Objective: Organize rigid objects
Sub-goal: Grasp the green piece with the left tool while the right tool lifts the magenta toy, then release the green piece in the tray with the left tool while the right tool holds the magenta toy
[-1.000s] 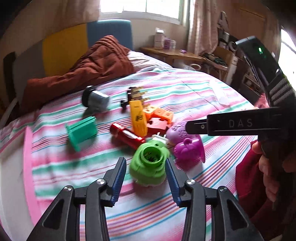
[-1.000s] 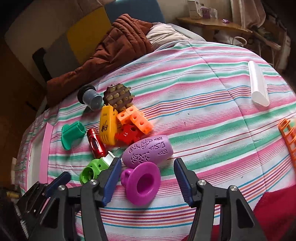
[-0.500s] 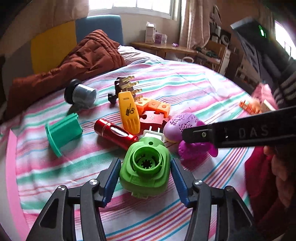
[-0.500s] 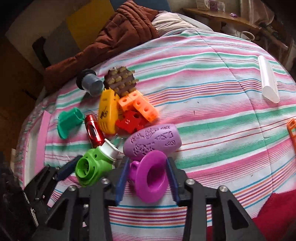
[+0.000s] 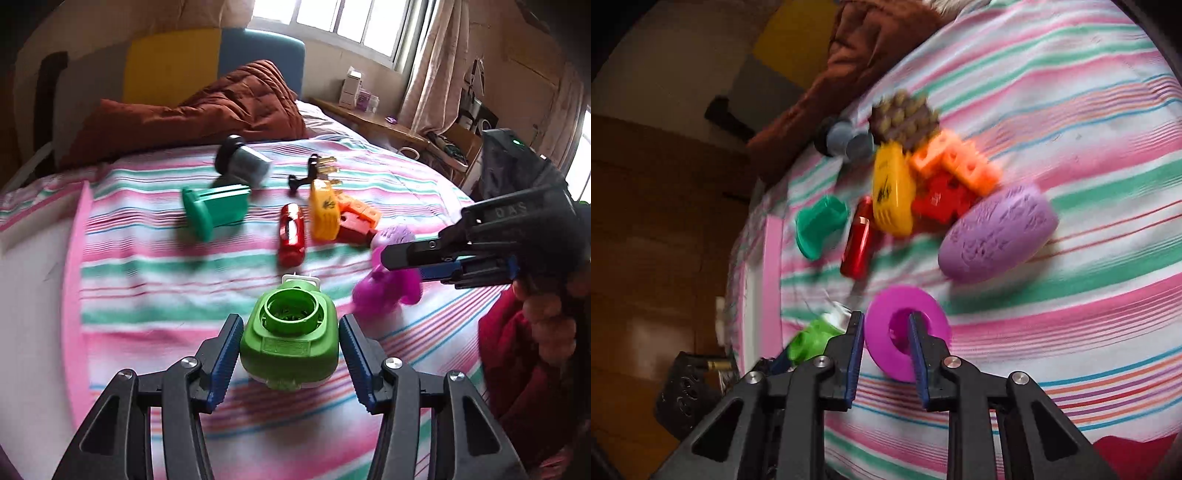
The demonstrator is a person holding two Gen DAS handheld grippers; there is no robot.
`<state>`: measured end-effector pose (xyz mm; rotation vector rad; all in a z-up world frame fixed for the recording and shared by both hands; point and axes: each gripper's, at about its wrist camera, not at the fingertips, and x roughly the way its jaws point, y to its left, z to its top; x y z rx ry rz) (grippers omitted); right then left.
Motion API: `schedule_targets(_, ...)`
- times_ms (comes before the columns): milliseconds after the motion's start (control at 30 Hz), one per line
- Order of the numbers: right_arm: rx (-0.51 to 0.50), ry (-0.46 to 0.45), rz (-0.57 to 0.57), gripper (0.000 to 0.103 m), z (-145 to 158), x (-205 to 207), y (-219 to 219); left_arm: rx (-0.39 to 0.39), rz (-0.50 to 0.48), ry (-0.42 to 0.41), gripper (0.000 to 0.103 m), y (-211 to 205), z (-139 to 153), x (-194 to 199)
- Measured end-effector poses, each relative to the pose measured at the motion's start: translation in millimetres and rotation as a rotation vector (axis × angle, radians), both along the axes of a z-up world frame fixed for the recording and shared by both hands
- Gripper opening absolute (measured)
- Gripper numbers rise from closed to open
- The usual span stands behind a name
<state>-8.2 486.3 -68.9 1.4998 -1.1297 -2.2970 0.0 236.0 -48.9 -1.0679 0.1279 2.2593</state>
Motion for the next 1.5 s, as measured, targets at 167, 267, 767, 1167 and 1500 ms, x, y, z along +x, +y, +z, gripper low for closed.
schedule_targets(167,0.129,0.019,-0.083,0.033,11,4,7,0.003,0.023,0.011,0.054,-13,-2,7)
schedule_targets(267,0.296,-0.004,-0.216,0.034,19,13,19,-0.004,0.020,0.018,0.054,-13,-2,10)
schedule_targets(767,0.603,-0.010,-0.171,0.071,34,27,-15,-0.016,0.041,0.032,0.054,-8,0,9)
schedule_targets(1167,0.724,-0.076,-0.072,0.034,16,29,-34,-0.004,0.020,-0.008,0.053,-9,-6,-1)
schedule_targets(1500,0.706,-0.031,-0.011,0.034,18,26,-47,0.053,0.064,-0.003,0.053,-35,15,-6)
